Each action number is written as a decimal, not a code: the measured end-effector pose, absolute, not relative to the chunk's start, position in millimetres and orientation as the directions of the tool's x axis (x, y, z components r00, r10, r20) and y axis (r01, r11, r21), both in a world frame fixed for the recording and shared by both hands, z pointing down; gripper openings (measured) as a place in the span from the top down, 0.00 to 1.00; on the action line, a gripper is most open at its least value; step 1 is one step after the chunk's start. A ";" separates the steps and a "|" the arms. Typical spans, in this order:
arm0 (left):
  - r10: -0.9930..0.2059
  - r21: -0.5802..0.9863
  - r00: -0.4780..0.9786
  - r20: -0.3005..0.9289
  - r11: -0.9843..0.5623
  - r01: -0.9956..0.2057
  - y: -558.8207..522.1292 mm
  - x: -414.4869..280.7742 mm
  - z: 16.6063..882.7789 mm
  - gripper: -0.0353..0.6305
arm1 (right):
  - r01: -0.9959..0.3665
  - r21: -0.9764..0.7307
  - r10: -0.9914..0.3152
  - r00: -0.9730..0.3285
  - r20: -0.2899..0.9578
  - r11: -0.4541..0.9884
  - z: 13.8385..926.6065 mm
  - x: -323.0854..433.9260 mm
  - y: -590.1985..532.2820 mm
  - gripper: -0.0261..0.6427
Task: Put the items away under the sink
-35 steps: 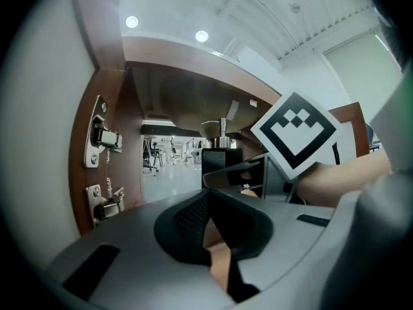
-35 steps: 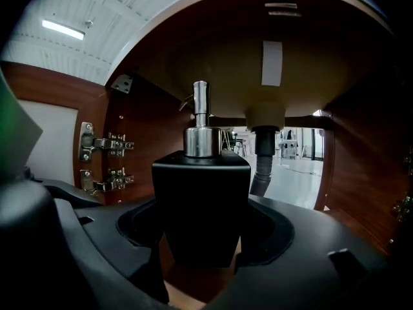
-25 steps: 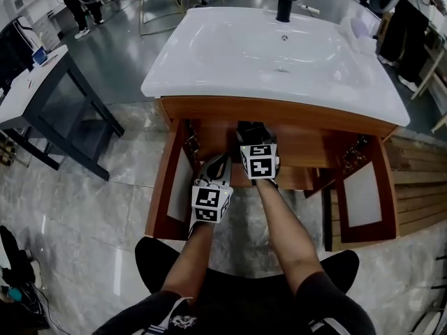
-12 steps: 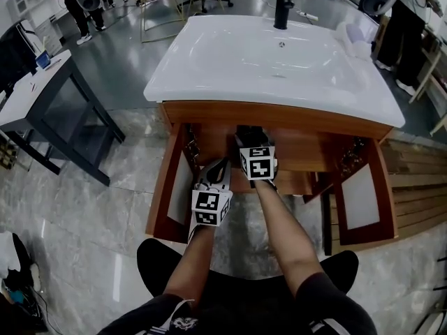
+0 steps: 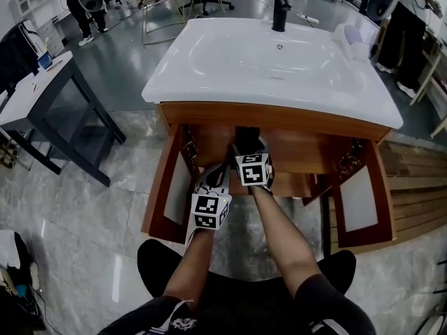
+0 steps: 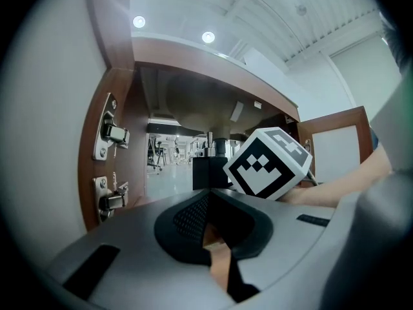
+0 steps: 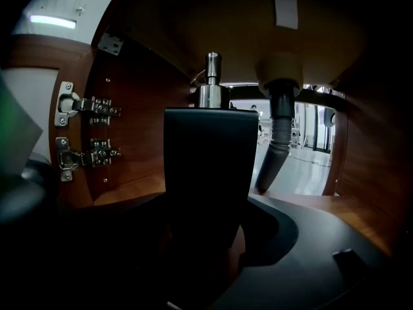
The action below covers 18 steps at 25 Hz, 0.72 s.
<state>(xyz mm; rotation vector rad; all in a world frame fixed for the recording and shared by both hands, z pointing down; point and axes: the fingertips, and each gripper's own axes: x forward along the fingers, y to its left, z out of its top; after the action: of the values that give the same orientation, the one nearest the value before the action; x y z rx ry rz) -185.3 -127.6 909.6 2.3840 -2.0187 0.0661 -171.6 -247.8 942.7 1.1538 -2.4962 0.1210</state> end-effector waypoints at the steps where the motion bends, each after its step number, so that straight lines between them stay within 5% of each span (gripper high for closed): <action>1: -0.986 -0.014 0.163 0.045 -0.163 -0.986 -126.9 -185.5 910.9 0.95 | -0.746 0.097 -0.717 -0.584 0.381 0.659 942.4 -169.6 -245.6 0.47; 14: -0.988 0.010 0.154 0.011 -0.154 -0.988 -127.1 -176.7 904.8 0.95 | -0.703 0.125 -0.713 -0.686 0.142 0.701 896.2 -101.7 -179.7 0.44; 18: -0.984 0.032 0.178 -0.027 -0.179 -0.983 -120.9 -160.5 885.6 0.95 | -0.741 0.121 -0.751 -0.655 0.081 0.660 882.4 -69.2 -159.5 0.55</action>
<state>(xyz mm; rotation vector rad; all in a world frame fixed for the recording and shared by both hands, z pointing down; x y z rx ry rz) -160.5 -120.9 885.6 2.4051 -2.0085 -0.0649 -69.2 -159.5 882.4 1.2410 -2.7481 -0.1160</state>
